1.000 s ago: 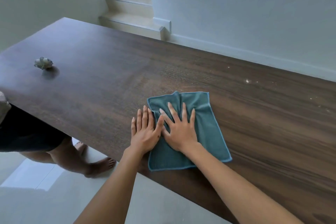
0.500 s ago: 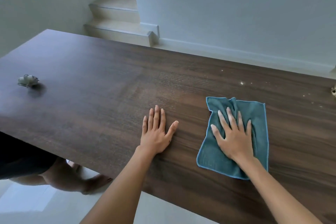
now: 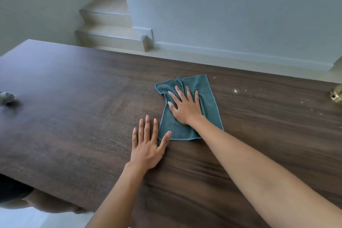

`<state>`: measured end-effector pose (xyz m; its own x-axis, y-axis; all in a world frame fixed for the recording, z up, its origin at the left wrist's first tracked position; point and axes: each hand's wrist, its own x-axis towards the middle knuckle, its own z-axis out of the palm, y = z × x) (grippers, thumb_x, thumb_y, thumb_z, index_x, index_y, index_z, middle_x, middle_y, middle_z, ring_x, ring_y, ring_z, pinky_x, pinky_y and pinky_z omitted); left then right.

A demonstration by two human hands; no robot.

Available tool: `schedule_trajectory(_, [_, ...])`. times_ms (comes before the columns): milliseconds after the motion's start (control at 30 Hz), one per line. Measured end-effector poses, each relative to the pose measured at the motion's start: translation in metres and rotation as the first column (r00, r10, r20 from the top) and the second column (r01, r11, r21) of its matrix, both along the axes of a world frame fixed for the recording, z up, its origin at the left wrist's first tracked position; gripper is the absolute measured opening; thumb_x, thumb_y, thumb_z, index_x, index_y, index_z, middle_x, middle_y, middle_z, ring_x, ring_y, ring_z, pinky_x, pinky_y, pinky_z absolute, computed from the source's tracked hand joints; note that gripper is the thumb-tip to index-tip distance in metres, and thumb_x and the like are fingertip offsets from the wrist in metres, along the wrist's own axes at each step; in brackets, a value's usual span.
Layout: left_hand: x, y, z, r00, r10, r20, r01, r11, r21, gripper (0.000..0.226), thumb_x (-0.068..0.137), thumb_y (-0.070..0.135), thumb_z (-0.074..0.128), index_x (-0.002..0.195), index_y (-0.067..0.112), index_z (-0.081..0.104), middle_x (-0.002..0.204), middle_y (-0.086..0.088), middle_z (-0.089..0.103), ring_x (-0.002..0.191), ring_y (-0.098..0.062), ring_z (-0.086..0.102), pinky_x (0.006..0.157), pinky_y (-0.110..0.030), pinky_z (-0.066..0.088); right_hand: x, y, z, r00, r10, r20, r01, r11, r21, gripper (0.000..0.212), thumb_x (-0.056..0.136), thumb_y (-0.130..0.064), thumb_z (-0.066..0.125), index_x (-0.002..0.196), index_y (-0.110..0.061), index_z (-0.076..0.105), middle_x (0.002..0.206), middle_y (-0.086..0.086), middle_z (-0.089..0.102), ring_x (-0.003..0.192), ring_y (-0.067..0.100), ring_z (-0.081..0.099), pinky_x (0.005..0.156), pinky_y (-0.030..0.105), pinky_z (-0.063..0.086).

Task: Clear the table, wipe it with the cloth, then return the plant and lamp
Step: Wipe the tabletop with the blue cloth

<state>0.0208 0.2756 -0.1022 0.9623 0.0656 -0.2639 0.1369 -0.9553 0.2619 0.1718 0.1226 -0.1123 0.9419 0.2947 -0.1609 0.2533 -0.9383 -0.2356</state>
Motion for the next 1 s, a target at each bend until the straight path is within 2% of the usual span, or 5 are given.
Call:
schedule_trajectory(267, [0.012,-0.019,0.001,0.996,0.075,0.042,-0.077,0.996,0.036,0.089,0.086,0.077,-0.001,0.158,0.026,-0.015,0.162,0.006,-0.030,0.147,-0.018,-0.032,0.122,-0.043,-0.015,-0.006,-0.109,-0.004,0.943,-0.325,0.069,0.323,0.946,0.036,0.069,0.100,-0.065,0.009,0.162,-0.035,0.007,0.171,-0.003,-0.003,0.156,0.025,-0.011,0.124,0.056,-0.007])
schedule_trajectory(467, [0.039,-0.045,0.002,0.996,0.088,0.017,-0.088,0.996,0.011,0.089,0.088,0.078,0.002,0.158,0.027,-0.013,0.163,0.002,-0.028,0.148,-0.023,-0.030,0.121,-0.048,-0.014,-0.069,-0.089,-0.006,0.970,-0.226,0.091,0.227,0.974,-0.009,0.068,0.099,-0.067,0.011,0.161,-0.040,0.003,0.170,-0.008,-0.008,0.154,0.037,-0.017,0.119,0.063,-0.016])
schedule_trajectory(633, [0.056,-0.057,0.003,0.991,0.134,-0.020,-0.134,0.991,-0.010,0.087,0.087,0.080,0.002,0.158,0.032,-0.013,0.163,0.001,-0.030,0.147,-0.027,-0.033,0.119,-0.051,-0.018,-0.006,-0.064,-0.003,0.997,0.064,0.049,-0.063,0.998,-0.015,0.068,0.096,-0.071,0.014,0.159,-0.046,0.006,0.170,-0.012,-0.007,0.155,0.032,-0.017,0.120,0.064,-0.012])
schedule_trajectory(733, [0.059,-0.053,0.003,0.990,0.133,-0.056,-0.135,0.990,-0.044,0.083,0.087,0.077,0.002,0.157,0.035,-0.013,0.162,0.004,-0.031,0.146,-0.024,-0.034,0.119,-0.050,-0.018,0.035,-0.069,-0.001,0.993,0.111,0.039,-0.111,0.994,-0.008,0.071,0.095,-0.074,0.014,0.159,-0.045,0.007,0.170,-0.012,-0.005,0.156,0.023,-0.013,0.122,0.057,-0.011])
schedule_trajectory(1000, [0.065,-0.050,0.009,0.982,0.110,-0.154,-0.123,0.989,-0.078,0.076,0.094,0.071,0.011,0.156,0.037,-0.018,0.159,0.006,-0.037,0.142,-0.021,-0.041,0.116,-0.050,-0.023,0.030,-0.151,-0.002,0.971,-0.236,0.047,0.237,0.971,-0.009,0.076,0.093,-0.078,0.008,0.160,-0.043,0.006,0.170,-0.006,-0.007,0.156,0.025,-0.013,0.123,0.057,-0.011])
